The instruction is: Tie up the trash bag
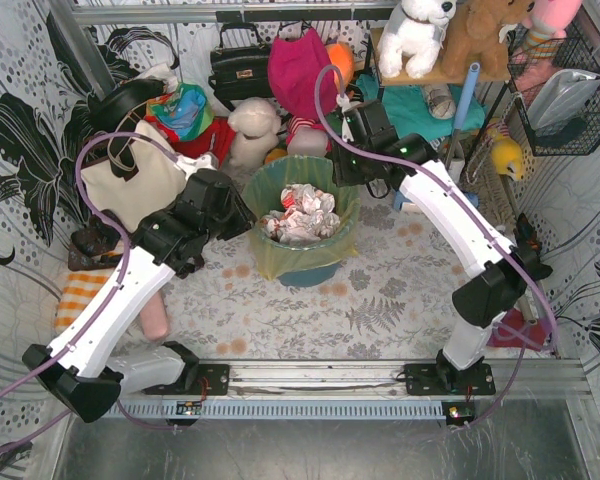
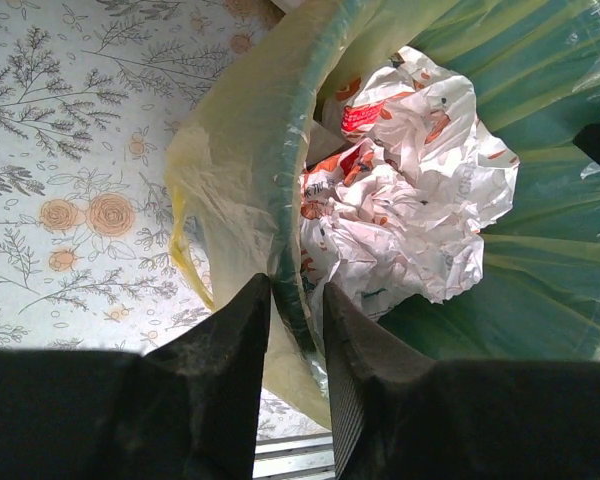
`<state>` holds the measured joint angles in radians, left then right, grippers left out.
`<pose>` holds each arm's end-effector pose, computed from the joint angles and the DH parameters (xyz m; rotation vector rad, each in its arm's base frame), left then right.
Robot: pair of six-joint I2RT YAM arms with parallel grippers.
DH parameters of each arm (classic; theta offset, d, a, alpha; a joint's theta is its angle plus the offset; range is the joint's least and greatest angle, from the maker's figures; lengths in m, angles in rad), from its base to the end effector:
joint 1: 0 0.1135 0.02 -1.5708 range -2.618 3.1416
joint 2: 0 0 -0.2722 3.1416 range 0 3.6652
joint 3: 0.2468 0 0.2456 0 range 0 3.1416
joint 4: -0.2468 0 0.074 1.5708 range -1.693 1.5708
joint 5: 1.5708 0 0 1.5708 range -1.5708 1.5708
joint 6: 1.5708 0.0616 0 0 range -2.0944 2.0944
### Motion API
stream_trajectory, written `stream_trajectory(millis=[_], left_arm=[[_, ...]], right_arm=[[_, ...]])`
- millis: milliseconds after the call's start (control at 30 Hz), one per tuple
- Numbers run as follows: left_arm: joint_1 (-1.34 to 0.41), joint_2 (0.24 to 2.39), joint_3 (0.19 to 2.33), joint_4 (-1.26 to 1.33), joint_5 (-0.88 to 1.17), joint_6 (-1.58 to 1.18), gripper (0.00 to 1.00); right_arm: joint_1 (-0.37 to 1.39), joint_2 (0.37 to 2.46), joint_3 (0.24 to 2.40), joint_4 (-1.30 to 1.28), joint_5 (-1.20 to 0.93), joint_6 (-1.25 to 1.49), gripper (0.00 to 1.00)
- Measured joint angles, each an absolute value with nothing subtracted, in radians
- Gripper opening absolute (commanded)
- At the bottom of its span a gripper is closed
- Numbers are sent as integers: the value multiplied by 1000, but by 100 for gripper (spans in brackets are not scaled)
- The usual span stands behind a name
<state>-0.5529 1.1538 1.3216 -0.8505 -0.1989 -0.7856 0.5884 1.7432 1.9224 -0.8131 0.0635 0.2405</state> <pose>0.2096 -0.1151 0.3765 -0.3726 2.2548 -0.4951 0.3345 0.2185 0.4029 -0.3508 2.2033 0.3897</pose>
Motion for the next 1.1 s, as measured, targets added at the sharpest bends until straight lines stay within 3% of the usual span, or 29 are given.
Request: stream_trajectory(millis=[167,367,567,800,1100], left_arm=[[-557,1157,1315,-848,-210,-792,27],[-556,1163,1316,-845,-228,-806,1],[-557,1200,1346,-855,-208,-779,0],[-619,1332,1505,-944,-117,-695,0],[-665,1348,1641,-1066,-14,-641,0]], right_arm=[[573,1789,1922,-814,42,238,24],[568,1791,1922,-832,30,227,0],[568,1740,1906,-872,28,226,0],[556,1505,1774,-945,103,301,0],[561,1322,1613,-1024,91,460,0]])
